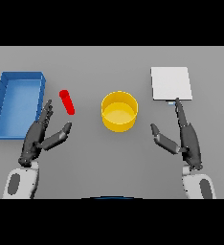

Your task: Pick up the red beaker and tilt it to pour out 1 green nut into yellow bowl. Pick up the yellow bowl and place it on the metallic measuring scale.

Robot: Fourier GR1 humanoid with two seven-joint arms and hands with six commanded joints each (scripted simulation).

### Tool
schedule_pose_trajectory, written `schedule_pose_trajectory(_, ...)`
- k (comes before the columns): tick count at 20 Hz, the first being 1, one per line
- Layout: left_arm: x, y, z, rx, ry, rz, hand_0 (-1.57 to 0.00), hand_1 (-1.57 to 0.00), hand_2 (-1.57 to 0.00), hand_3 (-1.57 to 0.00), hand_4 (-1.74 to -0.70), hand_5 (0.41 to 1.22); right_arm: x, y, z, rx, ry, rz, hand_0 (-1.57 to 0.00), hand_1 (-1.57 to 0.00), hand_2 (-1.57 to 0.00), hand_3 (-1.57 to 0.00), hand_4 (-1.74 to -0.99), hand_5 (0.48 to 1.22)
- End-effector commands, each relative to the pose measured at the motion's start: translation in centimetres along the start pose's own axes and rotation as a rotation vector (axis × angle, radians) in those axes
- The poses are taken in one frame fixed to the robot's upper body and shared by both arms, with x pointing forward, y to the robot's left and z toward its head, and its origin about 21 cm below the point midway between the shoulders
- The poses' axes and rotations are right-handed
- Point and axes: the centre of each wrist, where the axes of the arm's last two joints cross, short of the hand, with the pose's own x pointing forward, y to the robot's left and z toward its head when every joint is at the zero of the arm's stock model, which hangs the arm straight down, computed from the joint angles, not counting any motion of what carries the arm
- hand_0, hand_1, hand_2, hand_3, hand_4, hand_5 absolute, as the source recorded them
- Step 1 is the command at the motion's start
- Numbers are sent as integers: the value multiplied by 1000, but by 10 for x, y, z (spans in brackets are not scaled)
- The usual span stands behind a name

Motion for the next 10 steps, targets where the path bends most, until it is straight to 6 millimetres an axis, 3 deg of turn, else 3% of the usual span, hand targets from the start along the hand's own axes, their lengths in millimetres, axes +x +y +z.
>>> schedule_pose_trajectory(1, -1, -1, -9, -1, -7, -10, 1, 1, 1, 1, -1219, 622, 1, -1, -2, -2, 2, 1, 1, 1, 1, 1, -1246, 627)
schedule_pose_trajectory(10, -17, -4, -61, -2, -4, -33, 1, 1, 1, 1, -1271, 677, 0, 1, 2, 11, -20, -20, 1, 1, 1, 1, -1268, 635)
